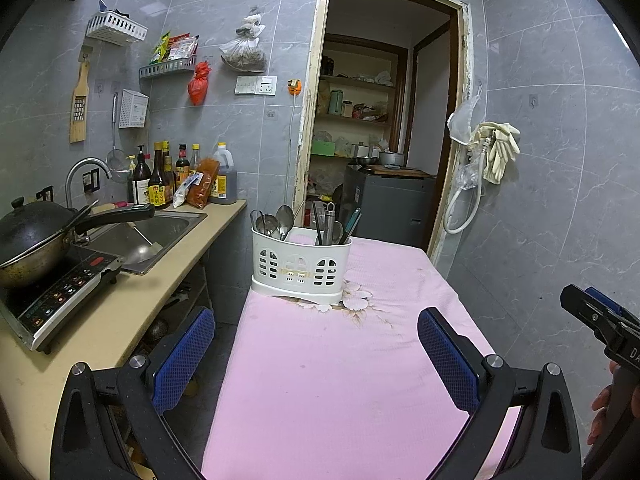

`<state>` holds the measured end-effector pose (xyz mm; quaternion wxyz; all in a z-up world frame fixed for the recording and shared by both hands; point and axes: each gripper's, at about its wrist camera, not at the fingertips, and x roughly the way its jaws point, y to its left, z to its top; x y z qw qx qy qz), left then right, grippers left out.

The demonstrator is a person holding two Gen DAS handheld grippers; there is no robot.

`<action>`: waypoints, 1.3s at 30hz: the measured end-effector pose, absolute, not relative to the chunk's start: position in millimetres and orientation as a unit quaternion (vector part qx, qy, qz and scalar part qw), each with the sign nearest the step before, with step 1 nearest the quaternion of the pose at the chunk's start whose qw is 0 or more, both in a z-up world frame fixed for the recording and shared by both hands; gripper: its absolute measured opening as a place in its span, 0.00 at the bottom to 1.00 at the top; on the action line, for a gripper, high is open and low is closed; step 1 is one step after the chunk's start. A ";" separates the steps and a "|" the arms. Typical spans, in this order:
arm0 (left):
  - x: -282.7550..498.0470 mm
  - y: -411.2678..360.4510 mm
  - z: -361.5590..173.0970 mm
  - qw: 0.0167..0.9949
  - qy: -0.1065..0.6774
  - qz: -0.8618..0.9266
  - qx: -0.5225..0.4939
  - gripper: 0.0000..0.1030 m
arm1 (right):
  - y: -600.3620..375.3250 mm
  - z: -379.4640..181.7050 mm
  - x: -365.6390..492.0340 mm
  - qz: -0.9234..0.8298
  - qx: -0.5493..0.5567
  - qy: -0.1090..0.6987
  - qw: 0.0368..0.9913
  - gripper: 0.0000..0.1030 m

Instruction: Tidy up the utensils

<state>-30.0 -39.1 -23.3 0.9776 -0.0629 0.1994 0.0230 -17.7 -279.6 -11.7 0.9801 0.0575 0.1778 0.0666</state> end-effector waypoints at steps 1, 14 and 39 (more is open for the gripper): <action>-30.1 -38.8 -23.4 0.978 0.200 0.023 -0.063 0.99 | -279.2 -11.8 -18.0 0.067 0.057 0.178 0.980 0.99; -32.6 -33.5 -24.5 0.977 0.201 0.025 -0.064 0.99 | -276.4 -12.2 -18.8 0.067 0.057 0.178 0.980 0.99; -28.6 -27.7 -27.7 0.974 0.210 0.046 -0.066 0.99 | -275.1 -13.9 -19.3 0.068 0.057 0.182 0.979 0.99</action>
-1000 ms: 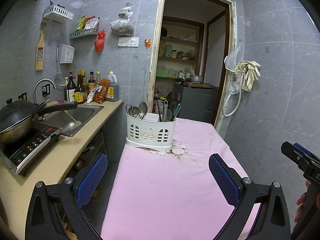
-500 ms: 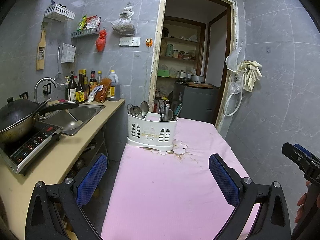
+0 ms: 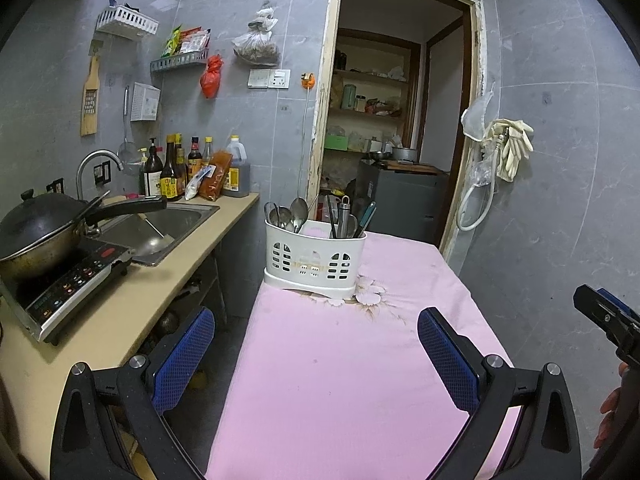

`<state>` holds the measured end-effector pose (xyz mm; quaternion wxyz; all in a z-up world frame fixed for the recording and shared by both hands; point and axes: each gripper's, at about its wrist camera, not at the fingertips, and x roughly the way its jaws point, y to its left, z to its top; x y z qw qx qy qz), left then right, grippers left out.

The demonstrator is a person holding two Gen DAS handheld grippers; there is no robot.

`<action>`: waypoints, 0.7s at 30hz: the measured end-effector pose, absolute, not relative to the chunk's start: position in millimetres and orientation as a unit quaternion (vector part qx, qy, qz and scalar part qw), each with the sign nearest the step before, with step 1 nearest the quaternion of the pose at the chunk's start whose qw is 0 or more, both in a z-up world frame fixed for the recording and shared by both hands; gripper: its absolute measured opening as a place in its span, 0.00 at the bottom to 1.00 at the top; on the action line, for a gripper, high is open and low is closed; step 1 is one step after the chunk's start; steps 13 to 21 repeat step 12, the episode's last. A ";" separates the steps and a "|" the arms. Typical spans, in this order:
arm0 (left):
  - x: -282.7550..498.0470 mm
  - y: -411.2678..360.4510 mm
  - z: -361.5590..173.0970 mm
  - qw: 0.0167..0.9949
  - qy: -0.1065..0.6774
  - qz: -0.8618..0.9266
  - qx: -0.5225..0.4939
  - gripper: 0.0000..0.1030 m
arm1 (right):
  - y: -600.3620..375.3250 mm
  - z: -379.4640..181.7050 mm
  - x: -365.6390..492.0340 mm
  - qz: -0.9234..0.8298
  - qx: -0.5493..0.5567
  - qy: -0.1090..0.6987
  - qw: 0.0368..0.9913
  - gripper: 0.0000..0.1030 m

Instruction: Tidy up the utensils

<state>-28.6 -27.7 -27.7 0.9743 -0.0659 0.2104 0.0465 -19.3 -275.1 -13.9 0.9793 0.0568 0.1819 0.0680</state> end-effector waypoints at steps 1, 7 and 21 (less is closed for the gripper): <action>-28.4 -27.5 -27.8 0.974 0.210 0.047 -0.066 0.99 | -274.8 -15.0 -18.3 0.068 0.057 0.183 0.979 0.99; -27.7 -27.1 -28.1 0.974 0.211 0.048 -0.065 0.99 | -271.2 -19.7 -17.1 0.068 0.058 0.187 0.978 0.99; -25.0 -25.3 -29.0 0.973 0.214 0.050 -0.065 0.99 | -271.0 -22.5 -9.7 0.070 0.058 0.194 0.977 0.99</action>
